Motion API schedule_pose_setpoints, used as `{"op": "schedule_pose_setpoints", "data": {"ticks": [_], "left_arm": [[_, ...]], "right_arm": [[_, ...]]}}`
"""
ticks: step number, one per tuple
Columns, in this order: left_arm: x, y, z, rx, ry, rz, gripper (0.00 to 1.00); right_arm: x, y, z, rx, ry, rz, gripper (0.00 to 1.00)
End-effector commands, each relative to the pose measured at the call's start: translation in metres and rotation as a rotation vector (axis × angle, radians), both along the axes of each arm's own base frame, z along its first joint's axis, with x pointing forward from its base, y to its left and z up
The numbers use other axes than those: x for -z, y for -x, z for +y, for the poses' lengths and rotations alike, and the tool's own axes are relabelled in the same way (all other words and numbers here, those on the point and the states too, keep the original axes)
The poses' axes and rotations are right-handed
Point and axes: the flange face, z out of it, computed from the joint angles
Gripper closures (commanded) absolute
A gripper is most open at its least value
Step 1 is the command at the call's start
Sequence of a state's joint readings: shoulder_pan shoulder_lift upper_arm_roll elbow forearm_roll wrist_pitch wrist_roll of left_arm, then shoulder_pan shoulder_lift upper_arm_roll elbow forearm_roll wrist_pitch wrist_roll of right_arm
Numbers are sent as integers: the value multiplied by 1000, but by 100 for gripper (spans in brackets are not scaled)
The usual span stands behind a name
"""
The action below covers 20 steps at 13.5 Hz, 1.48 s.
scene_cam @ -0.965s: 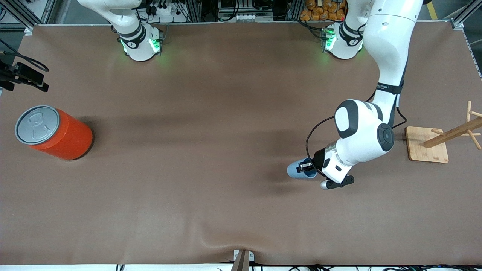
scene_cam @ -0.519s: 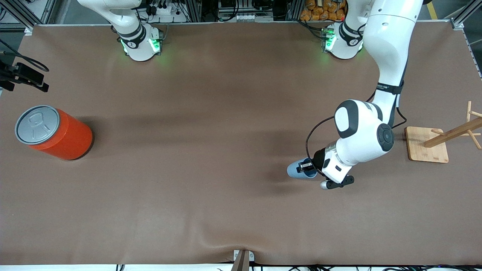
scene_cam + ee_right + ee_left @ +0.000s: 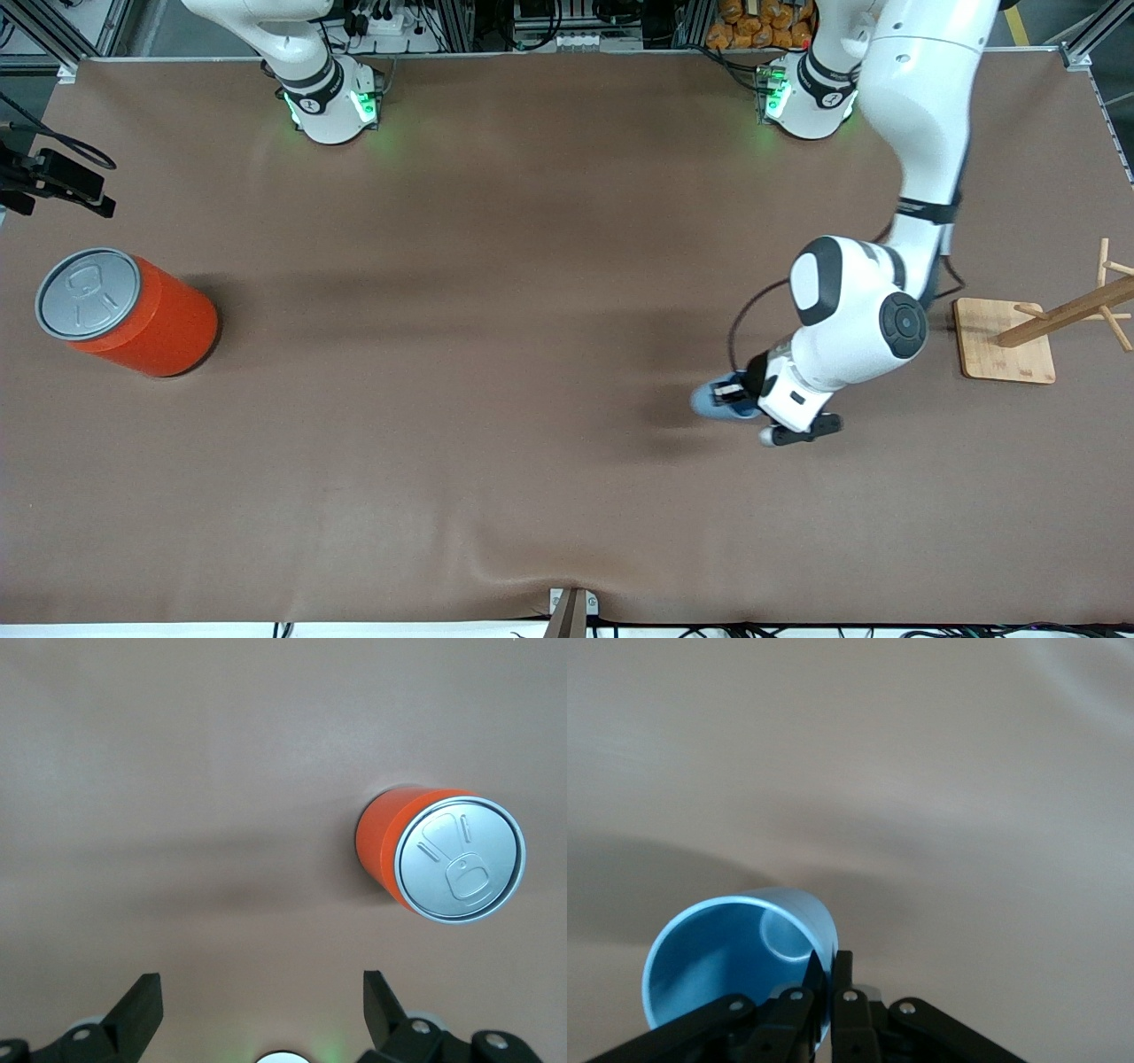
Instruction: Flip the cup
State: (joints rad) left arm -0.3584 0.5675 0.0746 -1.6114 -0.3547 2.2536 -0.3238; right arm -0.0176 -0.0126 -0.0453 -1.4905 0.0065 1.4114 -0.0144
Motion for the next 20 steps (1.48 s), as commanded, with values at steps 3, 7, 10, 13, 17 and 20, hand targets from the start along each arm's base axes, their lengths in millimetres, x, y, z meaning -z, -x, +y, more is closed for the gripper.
{"op": "schedule_pose_setpoints", "data": {"ticks": [3, 7, 10, 13, 17, 20], "left_arm": [[-18, 3, 32, -4, -75, 6, 100], [-6, -1, 60, 37, -183, 1, 100], [11, -1, 84, 76, -292, 11, 100], [33, 1, 103, 45, -294, -9, 100], [34, 0, 109, 38, -292, -20, 0], [-17, -3, 114, 19, -273, -63, 0]], "right_arm": [[-4, -3, 1, -11, -7, -3, 0], [-4, -3, 1, -11, -7, -3, 0], [-4, -3, 1, -11, -7, -4, 0], [-5, -3, 1, -11, -7, -6, 0], [-4, -3, 1, -11, -7, -4, 0], [-4, -3, 2, -13, -7, -1, 0]]}}
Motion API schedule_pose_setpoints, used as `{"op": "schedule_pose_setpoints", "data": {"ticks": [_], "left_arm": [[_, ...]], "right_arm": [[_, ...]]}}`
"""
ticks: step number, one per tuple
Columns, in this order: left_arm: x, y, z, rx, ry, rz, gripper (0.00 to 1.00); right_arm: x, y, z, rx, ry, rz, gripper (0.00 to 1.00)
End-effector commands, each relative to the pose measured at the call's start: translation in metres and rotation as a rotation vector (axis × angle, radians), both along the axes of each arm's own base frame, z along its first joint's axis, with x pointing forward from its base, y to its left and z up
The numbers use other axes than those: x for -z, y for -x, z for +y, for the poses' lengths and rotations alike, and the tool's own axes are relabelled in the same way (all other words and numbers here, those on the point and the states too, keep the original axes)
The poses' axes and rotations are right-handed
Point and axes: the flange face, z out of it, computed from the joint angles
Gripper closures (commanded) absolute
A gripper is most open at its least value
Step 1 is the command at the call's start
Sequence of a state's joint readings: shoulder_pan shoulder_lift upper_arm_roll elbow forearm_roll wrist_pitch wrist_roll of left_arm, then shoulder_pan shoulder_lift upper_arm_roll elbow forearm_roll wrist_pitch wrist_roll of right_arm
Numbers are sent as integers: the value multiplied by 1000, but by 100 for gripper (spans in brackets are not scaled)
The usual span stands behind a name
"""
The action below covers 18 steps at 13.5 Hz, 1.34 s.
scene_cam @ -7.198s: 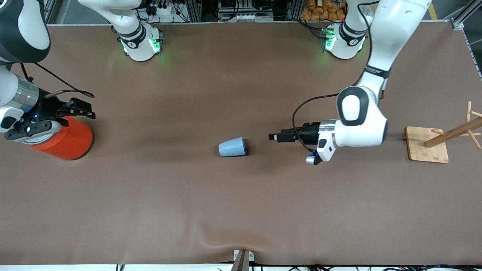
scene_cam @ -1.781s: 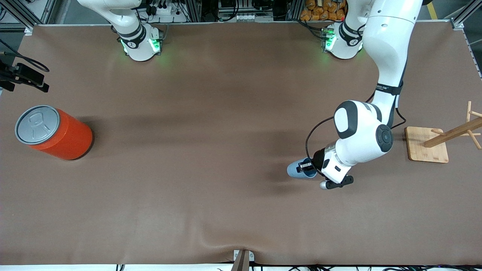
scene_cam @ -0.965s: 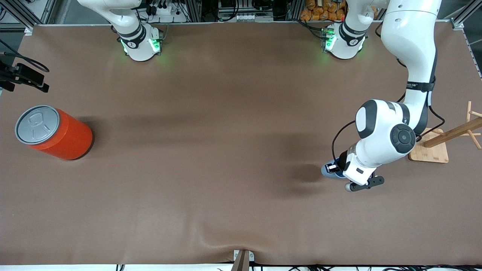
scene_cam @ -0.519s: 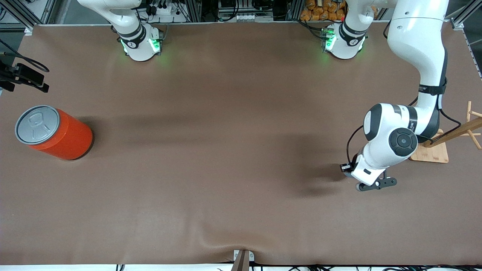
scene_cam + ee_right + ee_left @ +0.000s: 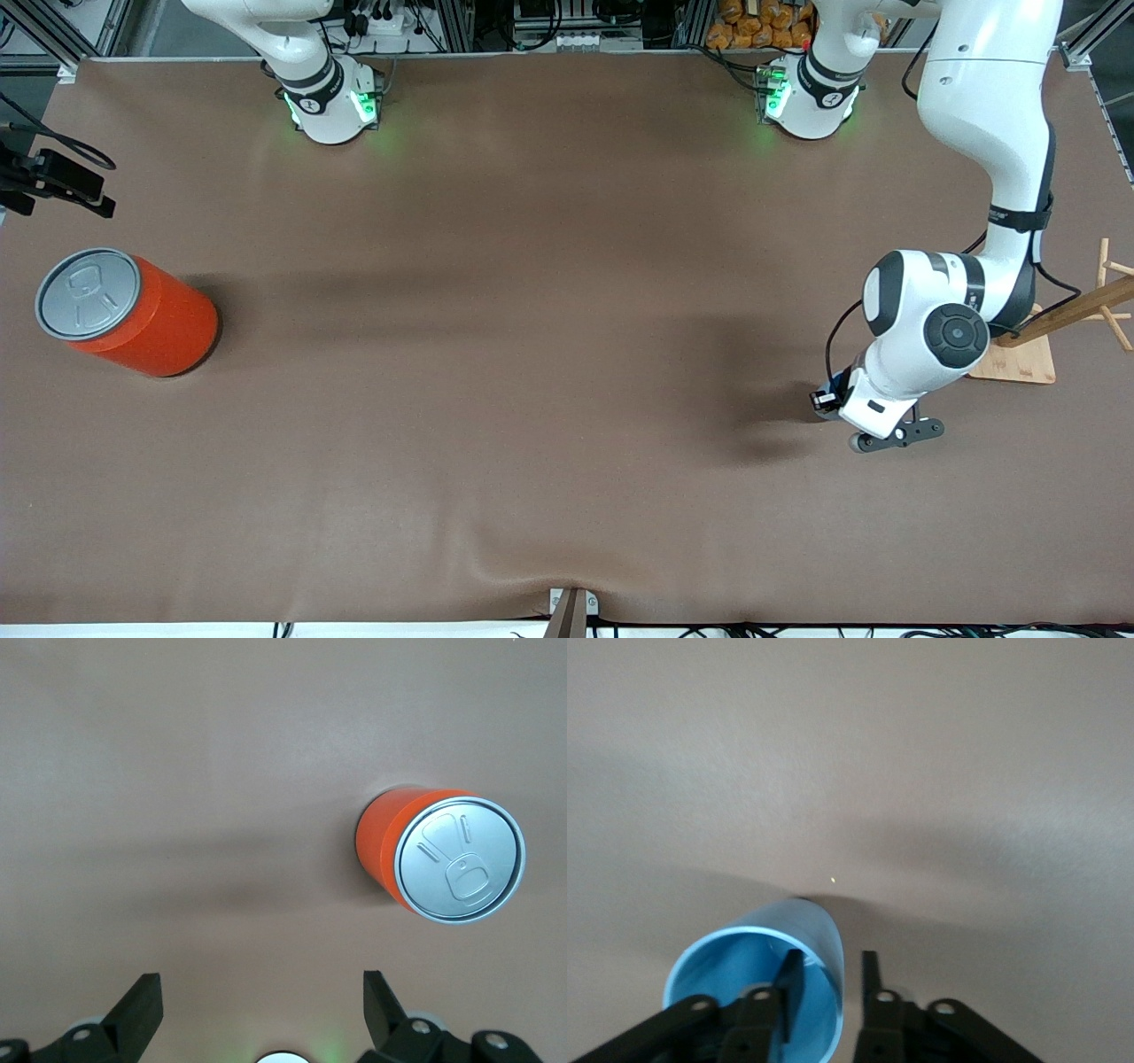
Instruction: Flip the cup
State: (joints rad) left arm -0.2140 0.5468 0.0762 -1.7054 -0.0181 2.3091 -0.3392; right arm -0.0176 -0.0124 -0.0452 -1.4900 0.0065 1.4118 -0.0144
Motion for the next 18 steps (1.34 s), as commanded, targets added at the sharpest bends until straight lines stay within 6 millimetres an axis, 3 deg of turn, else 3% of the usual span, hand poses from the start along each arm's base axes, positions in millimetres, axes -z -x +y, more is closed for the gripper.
{"op": "schedule_pose_setpoints", "data": {"ticks": [1, 4, 9, 11, 13, 18], "left_arm": [[-67, 6, 1, -1, 7, -46, 0], [-165, 31, -13, 39, 23, -57, 0], [-285, 105, -8, 76, 23, 3, 0], [-317, 135, -7, 108, 19, 30, 0], [-337, 158, -1, 121, 7, 75, 0], [-381, 162, 30, 130, -25, 87, 0]], "right_arm": [[-4, -2, 2, -12, -7, 3, 0], [-4, -2, 1, -11, -8, 4, 0], [-4, -2, -5, 0, -6, 4, 0], [-4, -2, -7, 3, -6, 3, 0], [-7, -2, -7, 3, -5, -6, 0], [-11, -2, -8, 5, -3, -17, 0]]}}
